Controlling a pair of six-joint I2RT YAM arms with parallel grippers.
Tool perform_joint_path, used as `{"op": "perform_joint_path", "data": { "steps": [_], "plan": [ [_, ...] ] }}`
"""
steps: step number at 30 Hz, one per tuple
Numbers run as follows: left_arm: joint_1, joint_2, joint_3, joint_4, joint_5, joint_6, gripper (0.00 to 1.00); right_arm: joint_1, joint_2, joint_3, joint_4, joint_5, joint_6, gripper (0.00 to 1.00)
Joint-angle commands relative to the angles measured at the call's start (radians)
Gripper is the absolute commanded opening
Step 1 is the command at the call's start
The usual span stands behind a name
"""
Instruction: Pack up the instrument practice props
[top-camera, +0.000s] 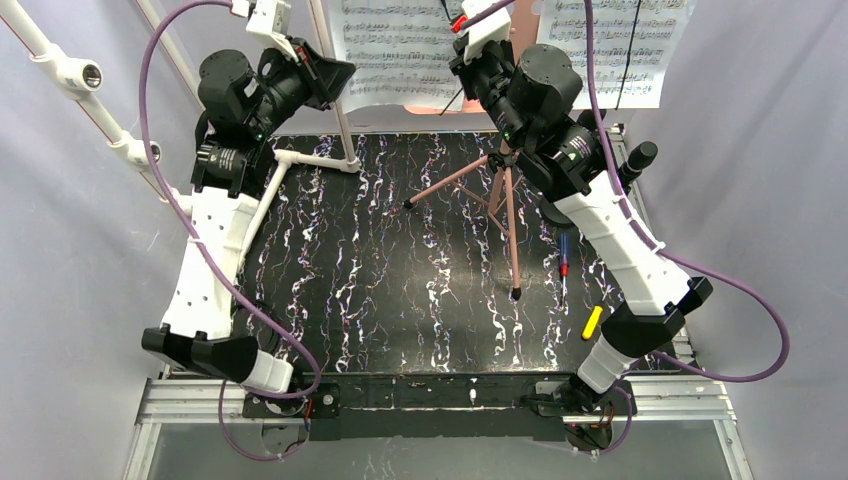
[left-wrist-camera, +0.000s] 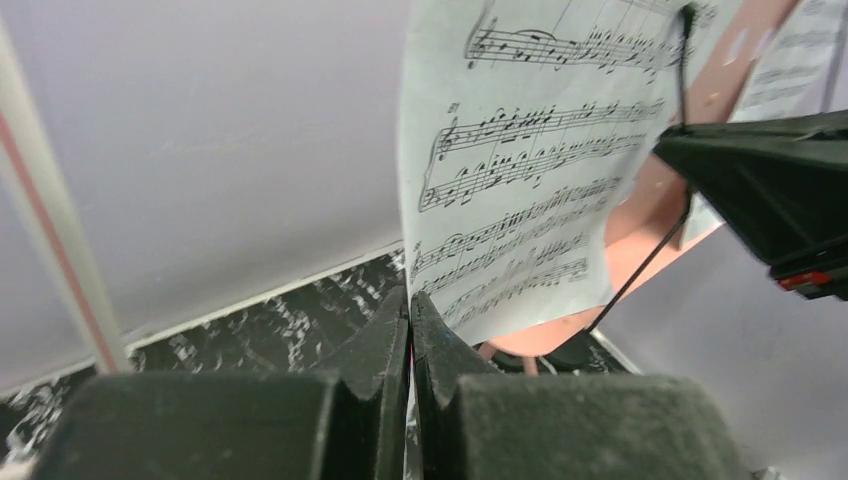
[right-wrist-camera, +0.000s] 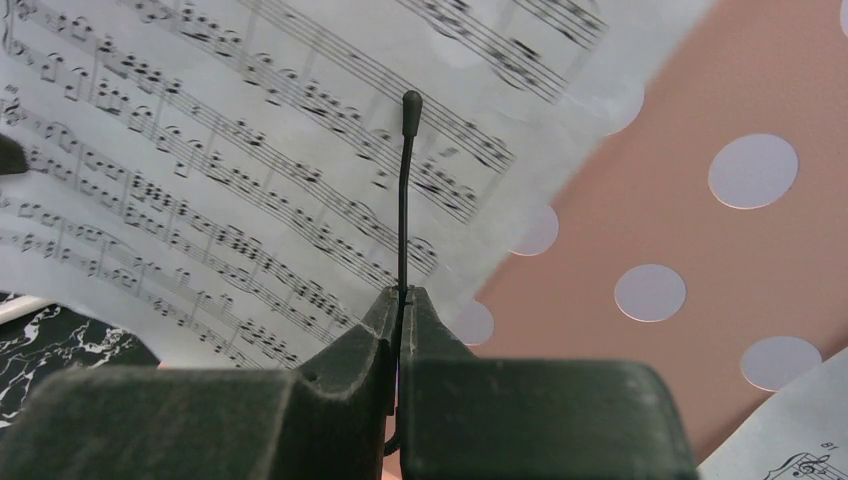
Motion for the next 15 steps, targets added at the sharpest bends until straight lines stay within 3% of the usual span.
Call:
{"op": "perform_joint_path", "data": {
  "steps": [1,11,15],
  "plan": [
    [0.011,-0.105,-0.051,-0.136,-0.159,0.093,0.00,-0.007,-0.032,-0.011,0.021,0.004,0.003,0.01],
    [0.012,-0.260,-0.108,-0.305,-0.324,0.205,0.00,-0.008,-0.028,-0.019,0.030,-0.003,0.007,0.01],
    [0.012,-0.312,-0.125,-0.341,-0.366,0.234,0.00,-0.007,-0.027,-0.028,0.038,-0.003,0.009,0.09]
  ]
}}
